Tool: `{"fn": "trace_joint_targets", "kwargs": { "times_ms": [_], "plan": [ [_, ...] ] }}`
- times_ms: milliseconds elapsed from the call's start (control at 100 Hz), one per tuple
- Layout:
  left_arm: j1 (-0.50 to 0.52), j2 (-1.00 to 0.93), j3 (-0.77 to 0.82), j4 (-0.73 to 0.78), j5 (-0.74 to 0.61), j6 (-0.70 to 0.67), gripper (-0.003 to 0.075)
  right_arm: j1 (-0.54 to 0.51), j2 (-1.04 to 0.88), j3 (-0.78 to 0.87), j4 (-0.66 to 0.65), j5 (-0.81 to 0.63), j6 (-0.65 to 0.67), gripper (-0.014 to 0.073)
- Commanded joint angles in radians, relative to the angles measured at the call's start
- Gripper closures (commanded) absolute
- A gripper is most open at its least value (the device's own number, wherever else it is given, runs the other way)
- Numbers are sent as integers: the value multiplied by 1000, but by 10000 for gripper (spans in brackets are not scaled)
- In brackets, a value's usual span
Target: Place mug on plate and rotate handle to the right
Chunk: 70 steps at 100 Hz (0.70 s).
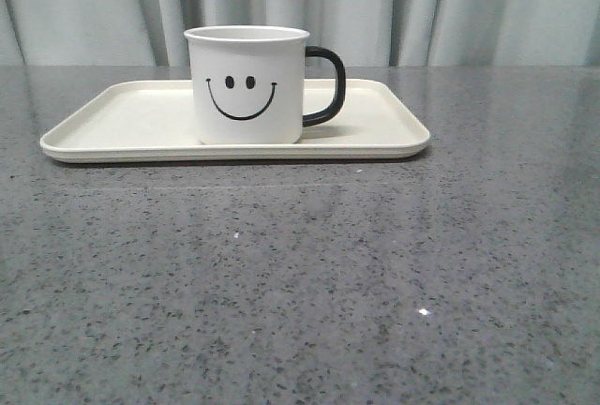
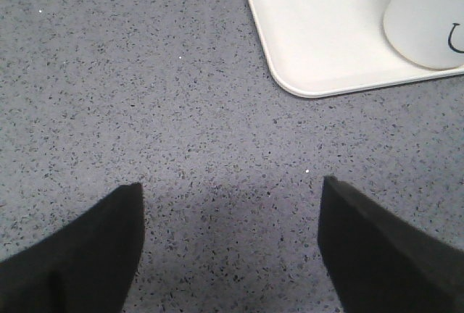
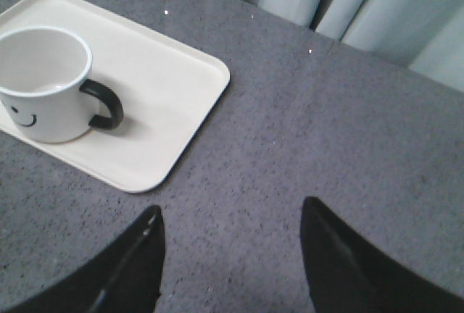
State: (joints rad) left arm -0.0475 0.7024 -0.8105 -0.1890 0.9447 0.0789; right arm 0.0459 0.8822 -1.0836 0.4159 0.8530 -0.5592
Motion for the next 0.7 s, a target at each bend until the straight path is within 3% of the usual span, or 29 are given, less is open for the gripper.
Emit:
{"fn": "trace_joint_targets", "kwargs": {
  "times_ms": [0,380,690],
  "plan": [
    [2,-3,-25,-14,-62,-2,227,-21,-70,51,4,-68,38,167],
    [2,-3,-25,-14,-56,-2,227,-64,-267,193,-176,42,280,167],
    [2,-3,-25,-14,-54,-2,227,-64,-303,235,-194,69,306,169]
  ]
}}
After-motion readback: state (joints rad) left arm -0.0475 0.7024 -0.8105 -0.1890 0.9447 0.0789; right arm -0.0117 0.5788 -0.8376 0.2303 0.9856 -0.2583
